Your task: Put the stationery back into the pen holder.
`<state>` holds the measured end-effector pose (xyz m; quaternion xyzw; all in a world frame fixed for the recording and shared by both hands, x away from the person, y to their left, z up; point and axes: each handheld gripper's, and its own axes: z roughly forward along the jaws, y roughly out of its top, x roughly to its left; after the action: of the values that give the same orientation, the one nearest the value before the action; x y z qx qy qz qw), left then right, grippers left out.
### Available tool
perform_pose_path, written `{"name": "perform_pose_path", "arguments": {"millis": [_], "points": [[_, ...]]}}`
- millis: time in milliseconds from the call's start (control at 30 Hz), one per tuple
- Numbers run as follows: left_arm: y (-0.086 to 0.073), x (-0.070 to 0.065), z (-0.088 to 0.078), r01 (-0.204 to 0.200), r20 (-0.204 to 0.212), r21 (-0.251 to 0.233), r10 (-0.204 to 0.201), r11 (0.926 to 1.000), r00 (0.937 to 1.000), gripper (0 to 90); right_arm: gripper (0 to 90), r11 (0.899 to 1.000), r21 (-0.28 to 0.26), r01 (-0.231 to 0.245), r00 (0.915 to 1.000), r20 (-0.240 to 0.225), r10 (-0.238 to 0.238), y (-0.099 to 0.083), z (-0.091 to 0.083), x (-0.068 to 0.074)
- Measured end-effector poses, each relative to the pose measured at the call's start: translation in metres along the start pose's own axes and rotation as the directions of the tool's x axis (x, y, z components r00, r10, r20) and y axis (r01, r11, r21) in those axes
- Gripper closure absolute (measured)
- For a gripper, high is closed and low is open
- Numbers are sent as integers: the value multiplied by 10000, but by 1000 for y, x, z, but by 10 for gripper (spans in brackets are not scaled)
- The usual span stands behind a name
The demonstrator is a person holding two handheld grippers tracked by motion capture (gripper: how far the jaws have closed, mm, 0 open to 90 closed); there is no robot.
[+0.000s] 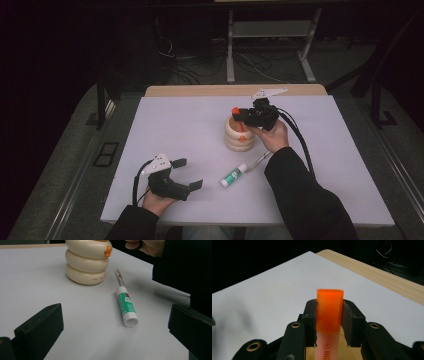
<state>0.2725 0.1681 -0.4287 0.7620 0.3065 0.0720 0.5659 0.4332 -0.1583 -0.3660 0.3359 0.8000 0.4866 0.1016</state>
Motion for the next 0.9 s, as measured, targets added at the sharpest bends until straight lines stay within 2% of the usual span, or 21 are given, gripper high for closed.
{"name": "perform_pose_path", "arguments": {"millis": [567, 700, 900], "points": [[0, 0, 0, -12, -3, 31, 12, 10000, 10000, 0, 659, 9993, 251, -274, 9996, -58, 276, -13, 6, -3], [0, 0, 0, -6, -3, 29, 6, 10000, 10000, 0, 657, 9991, 329, -277, 9996, 44, 276, -13, 8, -2], [0, 0, 0, -4, 2, 28, 4, 10000, 10000, 0, 588, 9992, 177, -359, 9994, 36, 358, -13, 7, -1]]}}
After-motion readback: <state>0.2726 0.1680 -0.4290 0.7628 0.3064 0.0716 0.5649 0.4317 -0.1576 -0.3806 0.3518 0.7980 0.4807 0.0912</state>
